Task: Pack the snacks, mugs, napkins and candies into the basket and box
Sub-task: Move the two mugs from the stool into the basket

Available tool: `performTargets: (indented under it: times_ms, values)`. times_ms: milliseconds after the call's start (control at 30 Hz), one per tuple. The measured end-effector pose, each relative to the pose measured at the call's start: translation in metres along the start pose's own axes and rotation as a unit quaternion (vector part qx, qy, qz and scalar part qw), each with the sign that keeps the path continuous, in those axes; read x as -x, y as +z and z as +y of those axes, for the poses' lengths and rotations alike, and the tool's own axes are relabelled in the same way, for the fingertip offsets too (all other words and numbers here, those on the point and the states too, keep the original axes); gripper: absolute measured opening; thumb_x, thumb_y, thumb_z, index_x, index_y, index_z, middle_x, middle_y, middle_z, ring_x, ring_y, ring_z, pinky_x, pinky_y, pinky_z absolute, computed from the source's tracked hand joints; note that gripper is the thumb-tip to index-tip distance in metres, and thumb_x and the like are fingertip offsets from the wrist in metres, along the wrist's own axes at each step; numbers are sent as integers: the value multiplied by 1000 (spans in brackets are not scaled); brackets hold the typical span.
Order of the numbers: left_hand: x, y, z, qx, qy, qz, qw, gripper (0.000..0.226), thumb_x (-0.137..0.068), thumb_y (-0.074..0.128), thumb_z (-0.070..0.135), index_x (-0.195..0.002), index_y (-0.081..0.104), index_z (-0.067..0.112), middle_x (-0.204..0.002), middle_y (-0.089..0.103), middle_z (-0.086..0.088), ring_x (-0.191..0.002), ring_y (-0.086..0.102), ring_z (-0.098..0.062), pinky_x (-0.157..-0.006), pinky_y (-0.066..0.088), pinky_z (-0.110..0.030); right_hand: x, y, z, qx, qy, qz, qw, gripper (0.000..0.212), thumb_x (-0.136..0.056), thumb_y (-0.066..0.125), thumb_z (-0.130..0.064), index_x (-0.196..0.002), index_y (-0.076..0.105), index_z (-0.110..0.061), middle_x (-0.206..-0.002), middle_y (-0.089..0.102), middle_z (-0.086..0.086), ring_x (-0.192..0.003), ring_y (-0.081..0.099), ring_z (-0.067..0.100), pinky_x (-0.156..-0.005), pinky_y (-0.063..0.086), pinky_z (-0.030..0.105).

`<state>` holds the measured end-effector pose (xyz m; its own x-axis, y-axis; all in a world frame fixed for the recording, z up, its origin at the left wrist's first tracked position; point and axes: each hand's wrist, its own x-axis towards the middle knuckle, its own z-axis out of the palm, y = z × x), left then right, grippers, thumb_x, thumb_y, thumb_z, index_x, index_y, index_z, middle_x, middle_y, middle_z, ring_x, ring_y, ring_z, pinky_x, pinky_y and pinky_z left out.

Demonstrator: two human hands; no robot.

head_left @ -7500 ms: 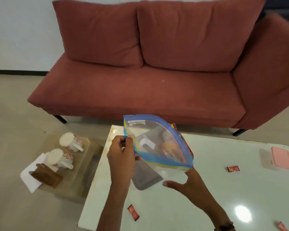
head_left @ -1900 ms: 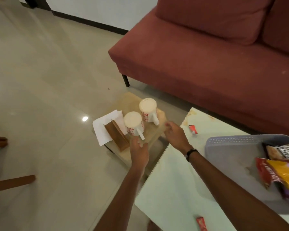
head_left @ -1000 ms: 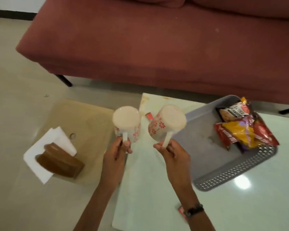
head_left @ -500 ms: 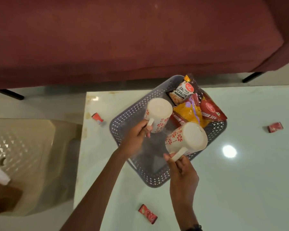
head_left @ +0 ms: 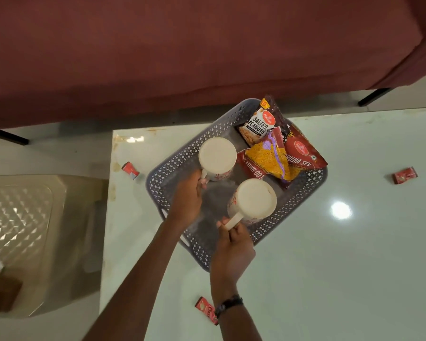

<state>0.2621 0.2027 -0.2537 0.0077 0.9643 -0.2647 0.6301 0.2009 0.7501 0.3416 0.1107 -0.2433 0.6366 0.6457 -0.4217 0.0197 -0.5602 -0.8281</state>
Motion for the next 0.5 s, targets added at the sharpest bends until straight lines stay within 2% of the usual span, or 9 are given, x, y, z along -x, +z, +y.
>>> performTargets:
  times_ms: [67,167,200,267,300,367,400,500]
  values:
    - [1,1,-1,-7,-1,6,1000,15,-95,40,5,-99,54,7,-84,57,-1,-78,54,-11,-65,39,-17,-4,10,1,-2,7,16,1000,12,-82,67,-1,-89,71,-10,-75,67,-8,-71,58,-12,-61,41,-1]
    - [2,1,0,-13,-6,6,1000,16,-96,39,5,-98,54,8,-84,57,-1,-79,54,-11,-64,39,-16,-11,24,0,16,11,7,1000,11,-83,67,-4,-93,71,-6,-80,67,-4,-72,59,2,-65,43,0]
    - [2,1,-2,-15,-9,5,1000,15,-96,39,6,-97,54,9,-84,57,-1,-80,55,-13,-64,39,-18,-13,27,0,23,14,-4,1000,9,-84,66,-4,-92,71,-5,-82,69,-1,-76,61,8,-68,47,5]
    - [1,2,-3,-15,-14,5,1000,15,-96,39,6,-94,52,13,-84,57,-1,-82,56,-16,-66,41,-23,-16,31,1,35,16,-15,999,9,-84,66,-5,-91,71,-3,-84,73,5,-78,63,13,-72,54,25]
    - [1,3,-3,-16,-16,7,1000,15,-96,39,7,-94,52,15,-85,57,-1,-83,57,-17,-69,43,-27,-16,31,1,39,15,-18,999,9,-84,66,-5,-91,71,-3,-85,73,7,-78,62,13,-70,53,25]
    - [2,3,0,-25,-25,10,999,15,-97,39,6,-95,52,13,-85,57,-2,-84,57,-19,-72,45,-33,-16,27,1,48,16,-27,998,11,-83,67,-6,-92,71,-3,-86,73,7,-76,60,11,-63,43,13]
    - [2,4,0,-33,-31,9,999,15,-96,39,5,-97,53,10,-86,57,-3,-85,57,-20,-73,45,-34,-17,24,0,48,21,-32,998,11,-82,68,-7,-92,72,-4,-86,73,7,-75,59,10,-62,40,12]
    - [3,5,0,-62,-35,12,997,15,-96,40,4,-104,53,4,-95,59,-12,-88,57,-23,-68,42,-32,-21,16,-5,79,30,-49,995,11,-82,68,-8,-91,72,-4,-86,74,6,-73,58,12,-64,38,18]
